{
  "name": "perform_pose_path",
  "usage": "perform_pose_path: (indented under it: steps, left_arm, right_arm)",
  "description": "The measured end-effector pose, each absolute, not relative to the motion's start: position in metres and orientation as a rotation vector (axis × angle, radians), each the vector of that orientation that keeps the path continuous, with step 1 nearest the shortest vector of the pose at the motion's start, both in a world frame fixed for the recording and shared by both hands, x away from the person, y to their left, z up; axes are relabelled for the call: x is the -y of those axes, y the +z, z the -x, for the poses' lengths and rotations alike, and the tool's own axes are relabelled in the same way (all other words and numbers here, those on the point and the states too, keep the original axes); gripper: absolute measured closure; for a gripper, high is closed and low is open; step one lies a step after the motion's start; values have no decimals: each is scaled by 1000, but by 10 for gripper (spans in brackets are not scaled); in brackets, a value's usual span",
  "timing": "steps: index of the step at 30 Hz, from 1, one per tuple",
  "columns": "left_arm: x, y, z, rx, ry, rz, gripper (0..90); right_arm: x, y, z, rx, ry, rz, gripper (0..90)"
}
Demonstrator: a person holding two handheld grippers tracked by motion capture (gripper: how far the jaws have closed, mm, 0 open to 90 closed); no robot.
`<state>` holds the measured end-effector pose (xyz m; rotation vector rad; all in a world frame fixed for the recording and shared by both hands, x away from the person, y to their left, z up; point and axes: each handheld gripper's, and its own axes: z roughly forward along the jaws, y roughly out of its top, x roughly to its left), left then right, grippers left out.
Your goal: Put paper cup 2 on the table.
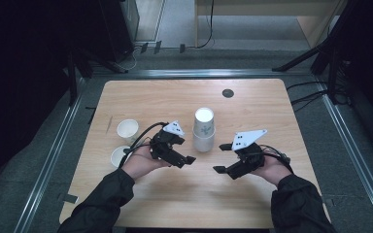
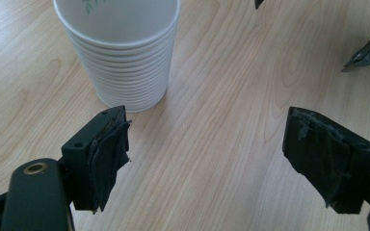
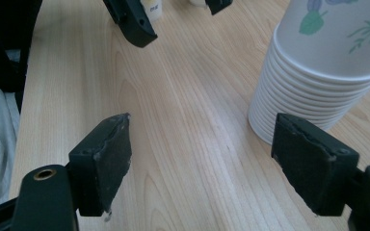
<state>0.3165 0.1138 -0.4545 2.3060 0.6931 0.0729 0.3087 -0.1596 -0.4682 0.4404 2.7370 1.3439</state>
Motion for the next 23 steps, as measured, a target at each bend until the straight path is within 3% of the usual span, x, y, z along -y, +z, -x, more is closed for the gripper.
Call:
perform_pose_path:
  steps: [23]
  left_arm:
    - [-114,-465,-312,-664,165,-2289,164]
  right_arm:
    - [159,-469,-308,-2743,1325,-435,224]
